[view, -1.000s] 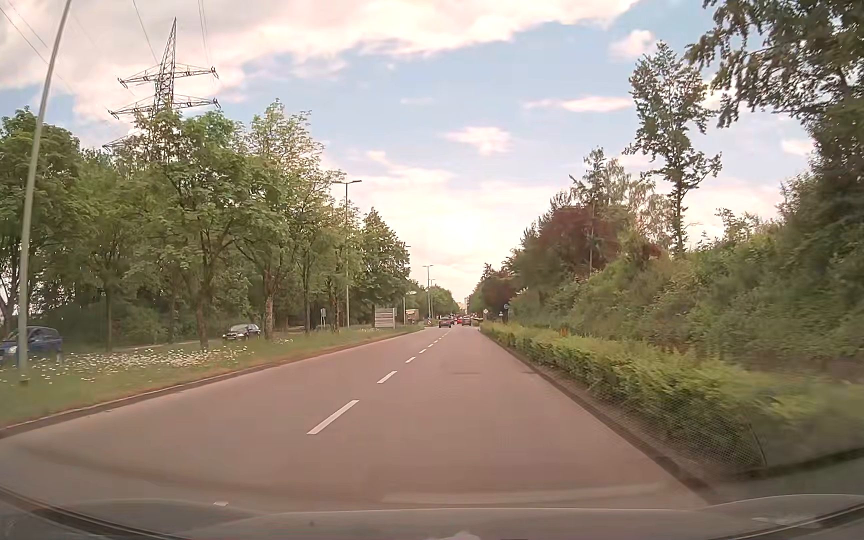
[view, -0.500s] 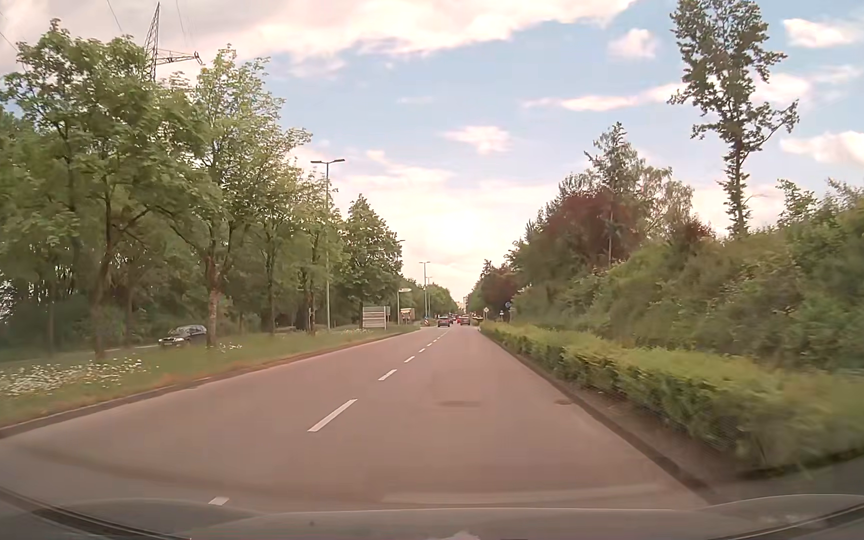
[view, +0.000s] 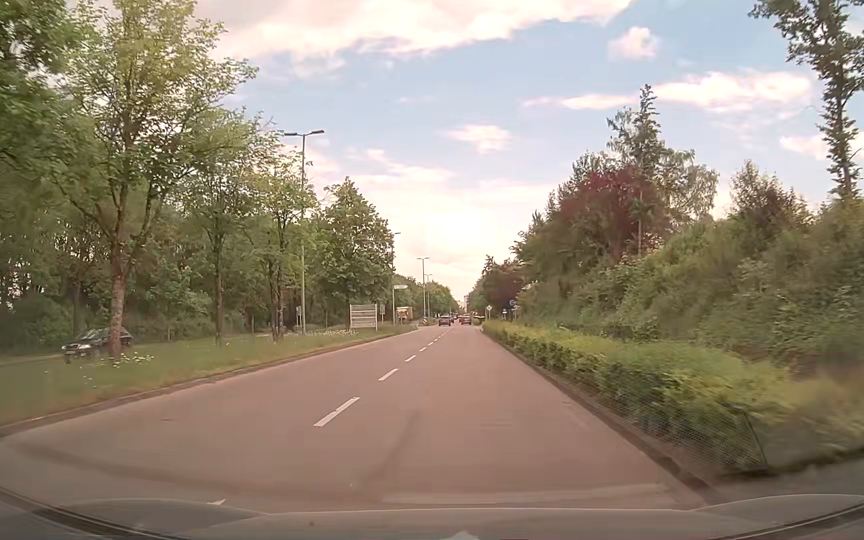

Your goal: Follow the waypoints while adhering to traffic rules and regulations

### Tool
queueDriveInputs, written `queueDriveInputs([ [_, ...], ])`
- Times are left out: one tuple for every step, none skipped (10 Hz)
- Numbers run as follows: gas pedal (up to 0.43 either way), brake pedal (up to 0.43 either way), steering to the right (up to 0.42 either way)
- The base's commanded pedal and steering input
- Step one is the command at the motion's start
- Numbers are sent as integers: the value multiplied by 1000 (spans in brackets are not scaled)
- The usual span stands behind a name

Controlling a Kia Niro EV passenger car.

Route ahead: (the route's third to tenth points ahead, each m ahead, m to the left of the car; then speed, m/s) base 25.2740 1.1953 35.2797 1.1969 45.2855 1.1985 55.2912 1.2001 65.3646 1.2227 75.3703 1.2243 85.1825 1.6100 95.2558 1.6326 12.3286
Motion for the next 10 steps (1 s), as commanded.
queueDriveInputs([
  [209, 18, -2],
  [209, 18, -3],
  [209, 18, -2],
  [209, 18, -2],
  [209, 18, -2],
  [209, 18, -2],
  [209, 18, -1],
  [209, 18, 0],
  [209, 18, 0],
  [209, 18, 0],
])
